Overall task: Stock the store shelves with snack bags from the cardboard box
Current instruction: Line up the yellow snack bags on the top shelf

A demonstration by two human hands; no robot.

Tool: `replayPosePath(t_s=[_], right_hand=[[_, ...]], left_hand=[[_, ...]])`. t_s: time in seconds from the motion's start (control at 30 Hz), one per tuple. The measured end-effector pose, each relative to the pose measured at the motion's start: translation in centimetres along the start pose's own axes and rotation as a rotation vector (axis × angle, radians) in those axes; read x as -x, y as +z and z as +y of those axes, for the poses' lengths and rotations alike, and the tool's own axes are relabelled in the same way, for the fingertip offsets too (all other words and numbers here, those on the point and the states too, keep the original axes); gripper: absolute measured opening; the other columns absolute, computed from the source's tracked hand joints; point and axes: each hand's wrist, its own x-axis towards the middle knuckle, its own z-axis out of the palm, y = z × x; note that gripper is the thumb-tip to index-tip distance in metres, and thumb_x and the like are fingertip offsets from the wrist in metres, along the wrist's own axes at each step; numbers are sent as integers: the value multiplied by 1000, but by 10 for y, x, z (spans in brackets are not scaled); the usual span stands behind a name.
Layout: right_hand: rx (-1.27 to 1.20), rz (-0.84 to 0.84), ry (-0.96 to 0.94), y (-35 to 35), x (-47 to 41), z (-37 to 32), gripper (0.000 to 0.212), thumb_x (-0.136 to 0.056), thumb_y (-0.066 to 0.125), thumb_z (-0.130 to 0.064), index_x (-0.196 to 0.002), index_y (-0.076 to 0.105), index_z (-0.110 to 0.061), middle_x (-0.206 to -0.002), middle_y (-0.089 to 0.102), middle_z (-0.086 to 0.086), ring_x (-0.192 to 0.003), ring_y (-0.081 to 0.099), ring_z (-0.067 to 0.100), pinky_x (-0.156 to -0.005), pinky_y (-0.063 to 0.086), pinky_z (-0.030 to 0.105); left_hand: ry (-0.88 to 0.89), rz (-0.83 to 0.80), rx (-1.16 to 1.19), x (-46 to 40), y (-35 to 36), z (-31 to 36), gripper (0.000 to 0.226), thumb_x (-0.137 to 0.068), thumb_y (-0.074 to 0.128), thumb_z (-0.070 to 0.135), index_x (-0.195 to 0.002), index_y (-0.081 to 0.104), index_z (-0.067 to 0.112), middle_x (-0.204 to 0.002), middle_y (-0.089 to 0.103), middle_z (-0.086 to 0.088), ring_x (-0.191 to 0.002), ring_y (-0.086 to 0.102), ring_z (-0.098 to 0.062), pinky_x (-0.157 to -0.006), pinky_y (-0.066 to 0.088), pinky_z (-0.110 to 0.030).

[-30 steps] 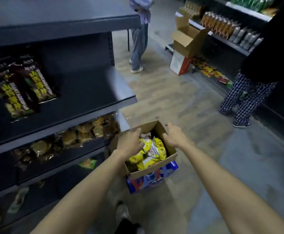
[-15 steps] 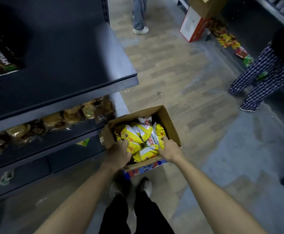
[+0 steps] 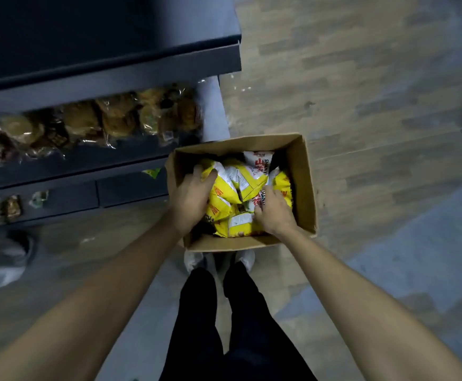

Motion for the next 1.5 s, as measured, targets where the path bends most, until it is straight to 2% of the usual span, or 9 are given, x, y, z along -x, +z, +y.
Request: replayPosePath(t_s=[0.07,0.2,0.37,0.67,0.77,1.03,1.13,1.27,1.5], right_hand=[[23,28,-29,3,-8,2,59,-92,58,-16,-145,32,-14,-143,40,14,-121,51,35,-92,46,45],[90,106,-94,15,-26,2,66,-89,59,-11,-146,27,-18,-144,32,19,-98,58,40,-70,45,40],[132,146,-78,22,-43,-1,84,-81,73,-21,-149,25,-21,-157,18,16,-120,52,38,-79,52,43],[-106,263,-391,-26,-39,-14,27,-86,64,-19,-112,62,-20,-135,35,8,-83,52,19,-72,45,30],[-216,388,-380,-57,-29,-25,27,-81,65,-20,-108,63,-19,-125,37,7,-84,53,18,-77,49,33],[-326,579,-325,-100,3,-27,53,-75,68,-24,-126,54,-22,-114,49,-1,-93,52,13,-88,45,34],[-257,639,-234,-96,7,-25,58,-73,70,-26,-127,50,-20,-103,57,-5,-101,51,21,-94,34,38],[-149,438,-152,-73,-6,-18,55,-74,66,-36,-122,46,-19,-100,61,2,-101,56,30,-90,39,38],[-106,278,-137,-8,-28,7,68,-93,61,-40,-149,30,-18,-153,28,13,-137,37,32,-105,41,45]], left_hand=[[87,39,-90,-7,5,-2,67,-77,43,-4,-141,46,16,-136,46,-23,-103,55,-43,-71,52,-46],[292,-5,-265,-36,16,-12,76,-67,71,-4,-138,51,15,-142,47,-20,-100,62,-43,-62,51,-40],[188,-52,-214,-59,19,-4,32,-95,47,15,-127,47,13,-126,46,-14,-103,53,-39,-58,46,-39],[252,22,-389,-51,-9,-1,16,-76,63,14,-91,70,16,-83,65,-8,-82,64,-35,-77,47,-39],[116,12,-102,-43,-21,3,21,-83,66,22,-103,63,18,-95,63,-10,-83,64,-37,-62,42,-35],[-251,-317,560,-12,-19,11,36,-80,69,20,-114,58,29,-115,62,-5,-103,60,-29,-79,47,-29],[-439,-175,721,0,3,15,24,-86,55,14,-106,59,25,-104,64,-13,-92,62,-34,-70,51,-33],[-457,-70,442,15,18,23,25,-95,46,19,-119,53,22,-108,59,-13,-98,58,-36,-69,41,-36],[-45,93,-183,13,33,32,64,-79,60,14,-139,47,33,-112,61,-10,-90,58,-31,-68,44,-38]])
